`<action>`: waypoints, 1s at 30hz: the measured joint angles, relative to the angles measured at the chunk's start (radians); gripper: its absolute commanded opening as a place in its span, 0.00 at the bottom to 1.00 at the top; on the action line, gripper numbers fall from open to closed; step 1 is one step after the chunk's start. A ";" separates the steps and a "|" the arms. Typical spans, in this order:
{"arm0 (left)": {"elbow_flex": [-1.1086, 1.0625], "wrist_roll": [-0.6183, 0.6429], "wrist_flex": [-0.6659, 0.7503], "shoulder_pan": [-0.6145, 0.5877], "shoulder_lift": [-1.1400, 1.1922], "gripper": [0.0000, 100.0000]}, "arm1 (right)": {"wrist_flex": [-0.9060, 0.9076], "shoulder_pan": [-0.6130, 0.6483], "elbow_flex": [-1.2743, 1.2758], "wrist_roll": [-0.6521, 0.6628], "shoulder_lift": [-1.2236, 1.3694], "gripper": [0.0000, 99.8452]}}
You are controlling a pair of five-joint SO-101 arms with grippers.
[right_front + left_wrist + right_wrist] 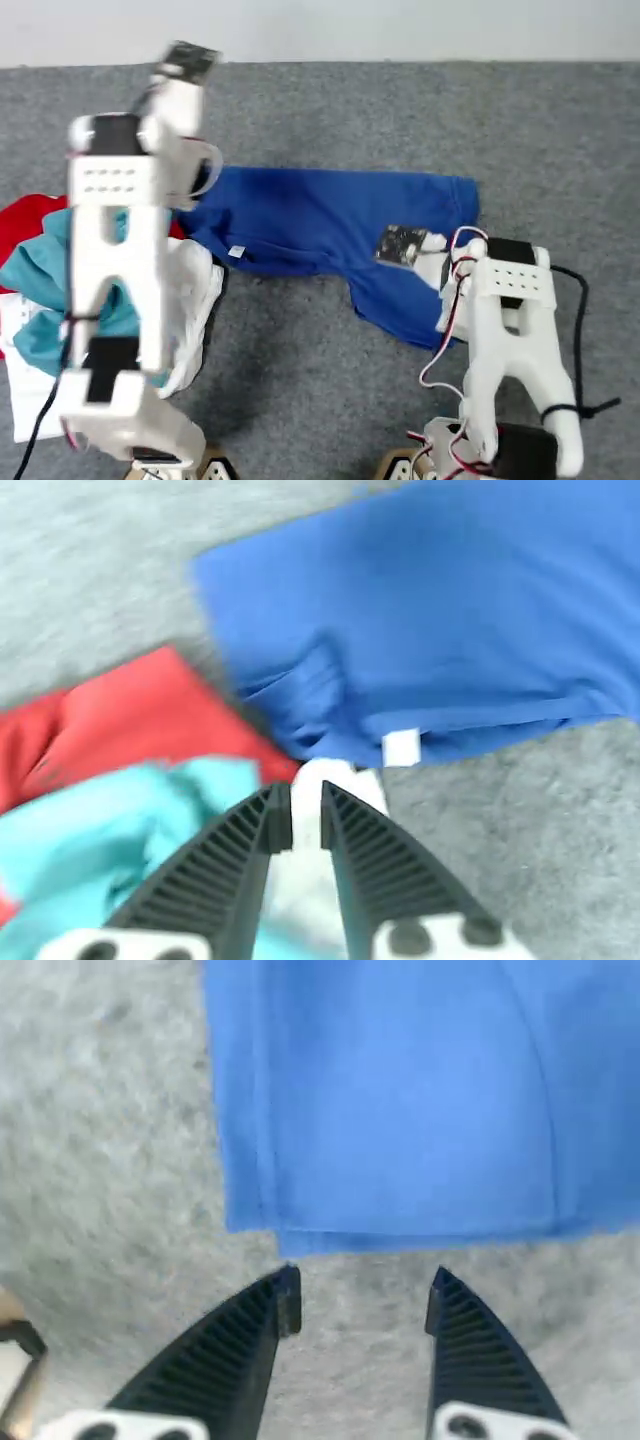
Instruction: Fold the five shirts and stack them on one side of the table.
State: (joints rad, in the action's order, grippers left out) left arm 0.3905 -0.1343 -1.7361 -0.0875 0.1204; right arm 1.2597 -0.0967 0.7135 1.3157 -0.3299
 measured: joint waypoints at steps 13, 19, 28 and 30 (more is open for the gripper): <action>-0.422 -0.002 -0.005 -0.107 -0.410 0.05 | -0.006 -0.057 0.095 0.540 -0.021 0.22; -0.516 -0.002 -0.005 -0.107 -0.479 0.05 | -0.157 -0.094 0.186 0.591 -0.025 0.22; -0.519 -0.002 -0.005 -0.160 -0.480 0.05 | -0.425 -0.044 0.359 0.494 -0.026 0.22; -0.519 -0.002 -0.005 -0.161 -0.480 0.05 | -0.453 -0.029 0.362 0.431 -0.026 0.22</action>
State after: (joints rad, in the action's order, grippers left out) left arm -0.1281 -0.1358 -1.7407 -0.2486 -0.3598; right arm 0.8071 -0.1258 1.0756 1.7469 -0.3560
